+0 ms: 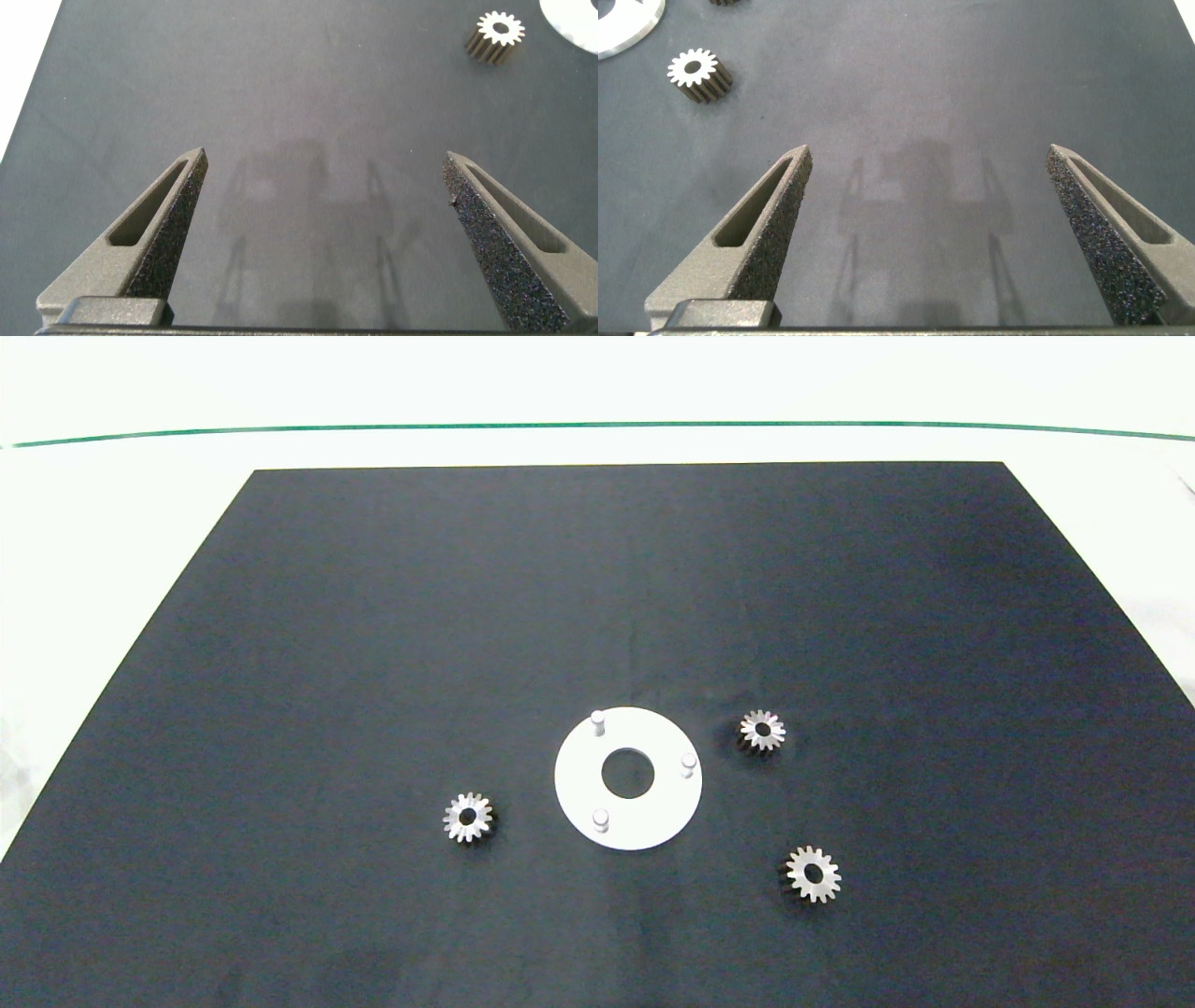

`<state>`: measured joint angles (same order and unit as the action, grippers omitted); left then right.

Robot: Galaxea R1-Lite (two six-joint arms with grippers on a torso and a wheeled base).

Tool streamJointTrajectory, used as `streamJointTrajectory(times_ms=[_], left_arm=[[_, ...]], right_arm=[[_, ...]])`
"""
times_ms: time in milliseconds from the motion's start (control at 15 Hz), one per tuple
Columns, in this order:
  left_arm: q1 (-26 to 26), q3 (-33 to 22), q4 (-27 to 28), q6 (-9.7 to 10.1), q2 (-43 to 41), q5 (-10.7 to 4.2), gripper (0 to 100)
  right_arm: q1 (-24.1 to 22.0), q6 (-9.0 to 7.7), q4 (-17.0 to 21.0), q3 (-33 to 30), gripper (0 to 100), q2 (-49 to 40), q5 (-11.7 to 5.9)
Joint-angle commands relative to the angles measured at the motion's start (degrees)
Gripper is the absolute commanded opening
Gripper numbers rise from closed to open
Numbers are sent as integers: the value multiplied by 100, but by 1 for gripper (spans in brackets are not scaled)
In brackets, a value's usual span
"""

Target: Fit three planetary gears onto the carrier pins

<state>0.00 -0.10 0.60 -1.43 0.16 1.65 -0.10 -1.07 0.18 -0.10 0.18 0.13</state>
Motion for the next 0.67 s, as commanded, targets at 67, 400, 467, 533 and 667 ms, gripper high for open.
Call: streamJointTrajectory(times_ms=[67, 400, 467, 533, 667], left_arm=[[-9, 1, -7, -33, 2, 2, 100], [-9, 1, 2, -33, 2, 2, 100], [-9, 1, 2, -33, 2, 2, 100], [-9, 1, 2, -33, 2, 2, 100], [0, 1, 2, -33, 2, 2, 100]], right_arm=[[1, -7, -1, 1, 100, 8, 4], [1, -7, -1, 1, 100, 8, 4], [1, 2, -1, 1, 100, 8, 4], [1, 2, -1, 1, 100, 8, 4], [1, -7, 8, 1, 100, 8, 4]])
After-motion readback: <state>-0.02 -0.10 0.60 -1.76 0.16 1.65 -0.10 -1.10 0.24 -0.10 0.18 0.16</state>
